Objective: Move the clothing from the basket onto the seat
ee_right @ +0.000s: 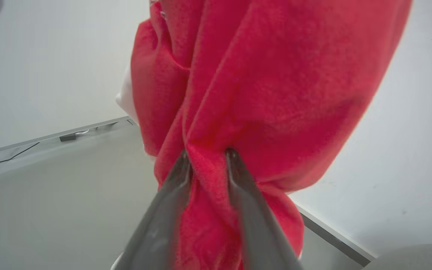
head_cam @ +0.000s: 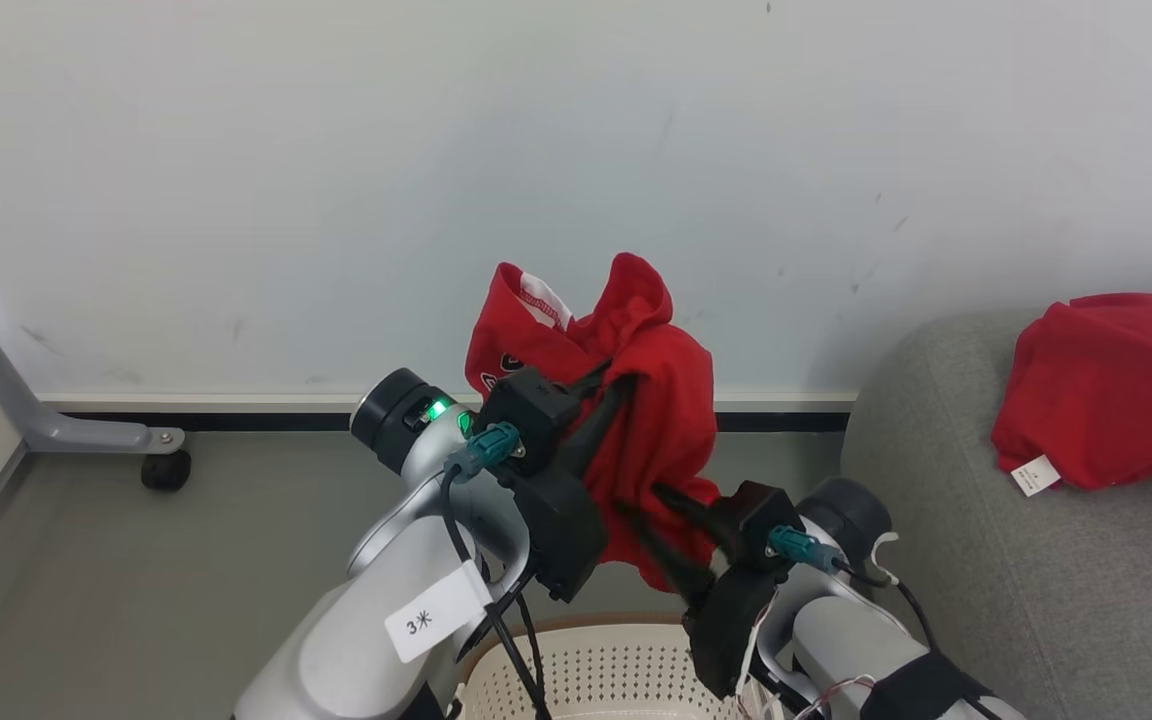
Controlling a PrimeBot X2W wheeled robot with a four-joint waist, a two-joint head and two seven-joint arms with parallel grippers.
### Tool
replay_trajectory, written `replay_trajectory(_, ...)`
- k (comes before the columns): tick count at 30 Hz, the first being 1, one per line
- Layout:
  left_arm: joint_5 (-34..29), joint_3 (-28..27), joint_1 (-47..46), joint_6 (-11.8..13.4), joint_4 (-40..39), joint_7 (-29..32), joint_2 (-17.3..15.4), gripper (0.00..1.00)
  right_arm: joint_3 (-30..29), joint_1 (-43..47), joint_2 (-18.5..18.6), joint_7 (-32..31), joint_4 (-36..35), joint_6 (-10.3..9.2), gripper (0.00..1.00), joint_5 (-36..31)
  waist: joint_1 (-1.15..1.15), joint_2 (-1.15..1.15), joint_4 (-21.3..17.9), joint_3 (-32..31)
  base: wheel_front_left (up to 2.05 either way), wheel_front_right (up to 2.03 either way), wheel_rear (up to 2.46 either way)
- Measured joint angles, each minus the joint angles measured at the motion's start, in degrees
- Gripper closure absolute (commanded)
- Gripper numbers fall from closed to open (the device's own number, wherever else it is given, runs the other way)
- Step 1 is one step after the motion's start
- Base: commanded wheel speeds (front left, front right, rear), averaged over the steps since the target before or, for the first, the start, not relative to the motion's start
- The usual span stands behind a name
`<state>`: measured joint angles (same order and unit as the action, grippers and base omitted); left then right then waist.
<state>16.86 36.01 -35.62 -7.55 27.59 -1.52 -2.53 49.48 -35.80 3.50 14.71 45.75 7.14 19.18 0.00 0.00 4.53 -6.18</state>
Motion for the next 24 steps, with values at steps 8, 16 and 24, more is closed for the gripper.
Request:
replay_trajectory(8,1.33,-1.78,2.64,0.66,-2.54,1.43,-0.37,0.99,1.16,-1.48,-0.02,-0.01,0.26,0.01,1.00,2.99,0.00,0.00,-0.57,0.30,0.00,0.00,0.00)
replay_trajectory(16,3.15,-5.63,6.03,3.00,-3.45,1.83,-3.74,0.00,-2.22,-3.54,0.00,-0.01,2.74,0.00,1.00,4.07,0.00,0.00,-3.21,0.75,0.00,0.00,0.00)
replay_trajectory(24,4.34,-7.55,9.99,4.63,-5.08,0.77,-4.60,0.00,-5.53,-5.20,1.43,-0.01,1.92,0.01,1.00,4.63,0.00,0.00,-7.20,1.21,0.00,0.00,0.00)
